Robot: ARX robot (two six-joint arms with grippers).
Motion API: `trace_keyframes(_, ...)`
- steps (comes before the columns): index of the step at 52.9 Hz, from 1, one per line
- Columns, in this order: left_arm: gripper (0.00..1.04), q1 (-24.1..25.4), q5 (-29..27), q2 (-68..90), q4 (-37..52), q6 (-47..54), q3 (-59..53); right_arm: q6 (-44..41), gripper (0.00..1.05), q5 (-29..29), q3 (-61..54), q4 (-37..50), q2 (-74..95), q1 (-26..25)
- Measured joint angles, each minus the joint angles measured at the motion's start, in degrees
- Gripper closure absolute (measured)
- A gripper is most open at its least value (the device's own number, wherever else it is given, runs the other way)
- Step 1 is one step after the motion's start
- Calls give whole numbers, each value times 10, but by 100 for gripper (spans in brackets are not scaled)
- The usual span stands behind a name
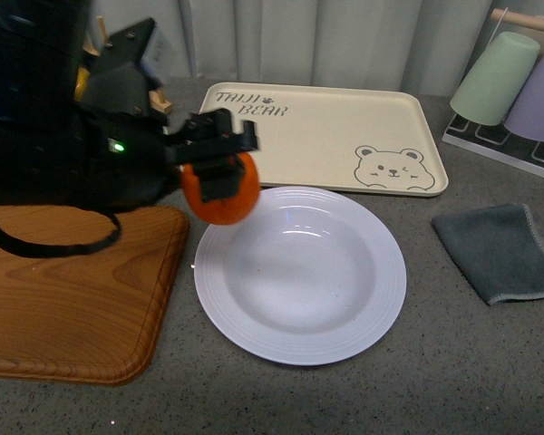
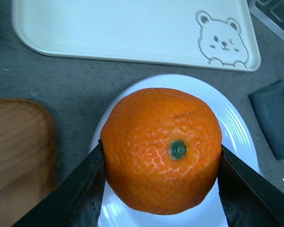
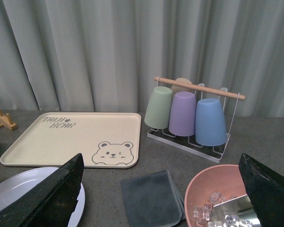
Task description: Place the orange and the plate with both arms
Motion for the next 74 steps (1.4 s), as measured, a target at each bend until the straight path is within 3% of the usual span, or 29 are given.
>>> trace_keyframes(12, 45, -79, -25, 72, 2, -38, 29, 0, 9, 0, 0, 0, 0, 0)
trace_keyframes(31, 46, -109, -24, 113, 15, -70, 44, 0, 9, 0, 0, 0, 0, 0)
trace_keyframes(34, 37, -111, -19, 113, 18, -73, 44, 0, 9, 0, 0, 0, 0, 0)
trace_keyframes(45, 5, -112, -16, 98, 18, -75, 43, 0, 9, 0, 0, 0, 0, 0)
trace_keyframes(63, 6, -81, -63, -30, 19, -77, -6, 0, 9, 0, 0, 0, 0, 0)
trace_keyframes(74, 6, -46, -155, -161, 16, -57, -101, 0, 9, 0, 0, 0, 0, 0)
